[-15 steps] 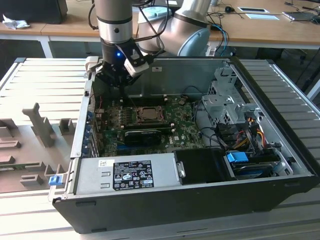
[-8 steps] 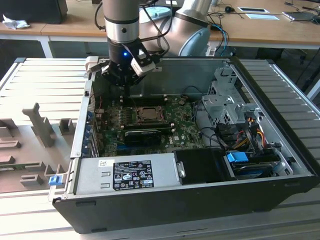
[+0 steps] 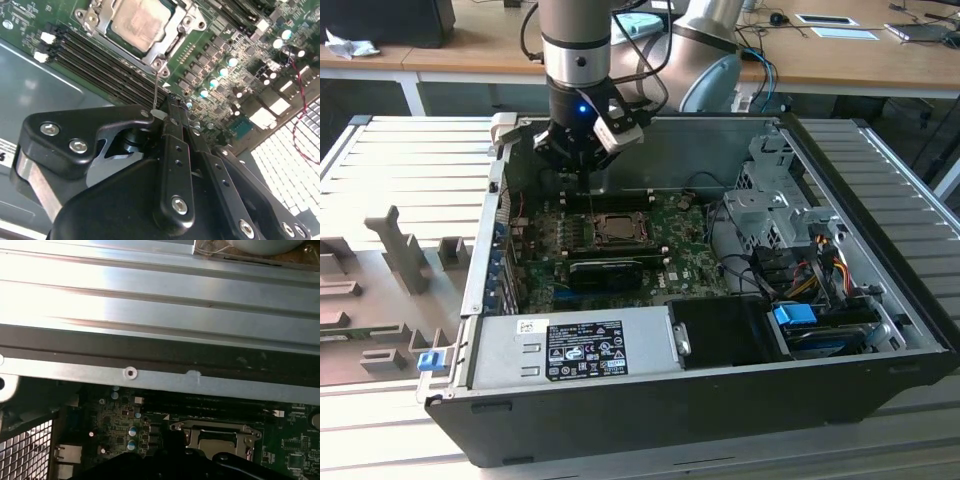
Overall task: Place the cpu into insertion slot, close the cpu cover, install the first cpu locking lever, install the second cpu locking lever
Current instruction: 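Install the first cpu locking lever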
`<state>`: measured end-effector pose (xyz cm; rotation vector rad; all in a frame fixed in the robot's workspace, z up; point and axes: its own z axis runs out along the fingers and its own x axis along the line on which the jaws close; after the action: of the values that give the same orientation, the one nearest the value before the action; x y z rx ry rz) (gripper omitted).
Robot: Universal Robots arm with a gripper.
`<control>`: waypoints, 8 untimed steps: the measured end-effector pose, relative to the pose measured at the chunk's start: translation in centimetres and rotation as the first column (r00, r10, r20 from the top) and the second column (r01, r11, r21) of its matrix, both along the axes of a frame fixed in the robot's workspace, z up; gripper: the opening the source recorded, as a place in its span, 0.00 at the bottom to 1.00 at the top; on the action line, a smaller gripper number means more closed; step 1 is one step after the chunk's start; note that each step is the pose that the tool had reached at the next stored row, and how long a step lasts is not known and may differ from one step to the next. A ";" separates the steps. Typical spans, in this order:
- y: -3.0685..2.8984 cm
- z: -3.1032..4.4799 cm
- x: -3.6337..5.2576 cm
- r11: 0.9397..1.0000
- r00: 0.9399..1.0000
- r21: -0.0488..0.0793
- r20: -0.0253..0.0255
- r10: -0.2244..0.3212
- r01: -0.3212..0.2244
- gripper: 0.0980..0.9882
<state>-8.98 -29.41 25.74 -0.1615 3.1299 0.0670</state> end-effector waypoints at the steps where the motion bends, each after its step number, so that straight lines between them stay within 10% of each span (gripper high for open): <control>1: 0.00 -0.01 0.13 1.000 1.000 0.000 0.000 0.000 0.000 0.01; 8: 0.00 -0.17 1.92 1.000 1.000 0.000 0.000 0.000 0.000 0.01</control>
<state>-7.06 -29.41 25.58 -0.1613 3.1298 0.0671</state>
